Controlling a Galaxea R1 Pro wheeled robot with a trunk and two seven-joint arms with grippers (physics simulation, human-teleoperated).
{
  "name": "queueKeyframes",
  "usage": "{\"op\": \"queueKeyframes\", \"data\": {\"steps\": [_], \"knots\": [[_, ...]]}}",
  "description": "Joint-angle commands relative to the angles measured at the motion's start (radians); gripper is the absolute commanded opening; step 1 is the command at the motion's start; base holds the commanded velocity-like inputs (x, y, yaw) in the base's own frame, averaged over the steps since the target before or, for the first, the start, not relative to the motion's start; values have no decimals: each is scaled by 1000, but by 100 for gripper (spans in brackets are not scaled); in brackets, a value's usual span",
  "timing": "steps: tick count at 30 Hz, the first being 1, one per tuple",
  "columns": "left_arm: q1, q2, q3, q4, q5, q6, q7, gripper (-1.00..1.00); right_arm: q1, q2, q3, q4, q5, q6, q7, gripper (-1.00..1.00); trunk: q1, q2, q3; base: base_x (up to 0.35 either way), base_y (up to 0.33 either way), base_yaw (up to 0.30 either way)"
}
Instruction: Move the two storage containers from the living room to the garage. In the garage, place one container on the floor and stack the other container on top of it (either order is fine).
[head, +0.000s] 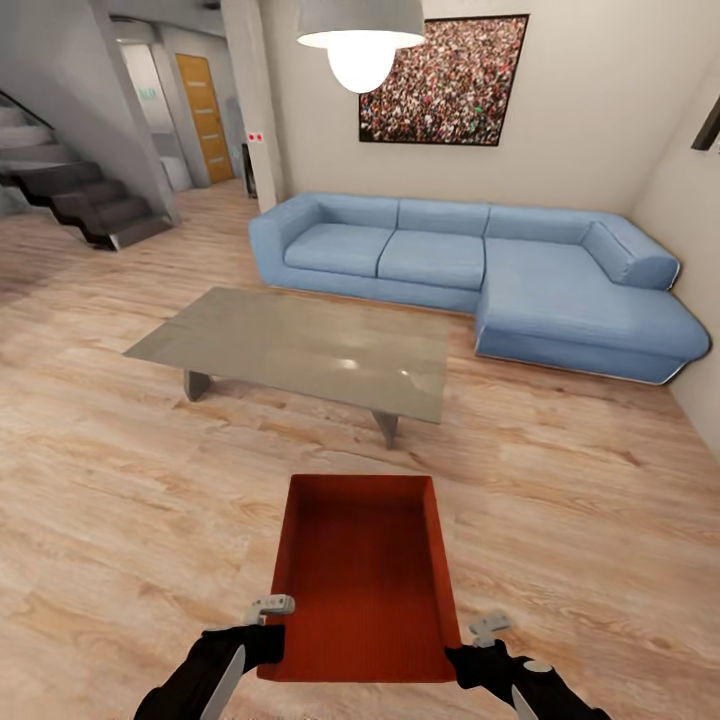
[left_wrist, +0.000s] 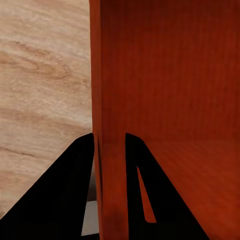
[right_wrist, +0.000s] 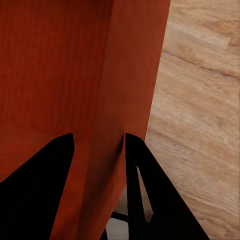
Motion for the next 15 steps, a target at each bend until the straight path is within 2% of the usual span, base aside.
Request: {"op": "queueKeyframes", "data": {"steps": [1, 15], "knots": [[0, -4, 7, 0, -17, 6, 6, -100, 0, 28, -7, -3, 0, 6, 1, -100, -4, 7, 3, 0, 0, 297], [-1, -1, 7, -1, -17, 6, 6, -100, 0, 28, -8, -3, 0, 6, 1, -100, -58, 105, 54, 0, 0, 285]]}}
